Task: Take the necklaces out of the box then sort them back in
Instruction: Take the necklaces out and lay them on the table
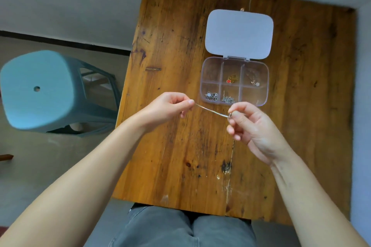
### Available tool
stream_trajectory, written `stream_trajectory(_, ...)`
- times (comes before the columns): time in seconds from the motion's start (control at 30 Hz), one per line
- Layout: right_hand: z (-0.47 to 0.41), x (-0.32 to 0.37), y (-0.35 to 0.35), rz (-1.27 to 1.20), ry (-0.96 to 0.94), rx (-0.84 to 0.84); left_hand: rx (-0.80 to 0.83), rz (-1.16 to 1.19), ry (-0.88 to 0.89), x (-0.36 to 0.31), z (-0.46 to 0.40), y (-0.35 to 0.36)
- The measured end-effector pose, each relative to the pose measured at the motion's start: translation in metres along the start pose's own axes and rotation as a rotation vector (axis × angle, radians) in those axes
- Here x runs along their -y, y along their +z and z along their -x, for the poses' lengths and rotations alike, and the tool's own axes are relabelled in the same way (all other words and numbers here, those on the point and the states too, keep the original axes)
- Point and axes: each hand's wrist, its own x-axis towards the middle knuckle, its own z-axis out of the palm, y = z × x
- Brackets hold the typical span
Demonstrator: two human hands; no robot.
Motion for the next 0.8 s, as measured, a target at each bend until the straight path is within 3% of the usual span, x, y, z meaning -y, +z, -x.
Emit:
stream_trajectory(0.17, 0.027, -0.079, 0.025, 0.159, 0.155, -0.041, 0.047, -0.184, -0.168, 0.043, -0.011, -0.010)
stream_trajectory(0.27, 0.035, -0.113, 0.039, 0.583, 0.107, -0.090, 0.056, -0.391, -0.186, 0.053, -0.025, -0.007)
stream_trajectory(0.33, 0.036, -0.129, 0.048, 0.758, 0.056, -0.104, 0.063, -0.570, -0.113, 0.053, -0.032, -0.002)
stream_trajectory(0.5, 0.025, -0.159, 0.065, 0.845, 0.047, -0.129, 0.029, -0.948, 0.185, 0.044, -0.040, 0.012)
stream_trajectory(0.8, 0.026, -0.173, 0.067, 1.290, -0.123, -0.027, -0.068, -1.148, 0.370, 0.065, -0.033, 0.024)
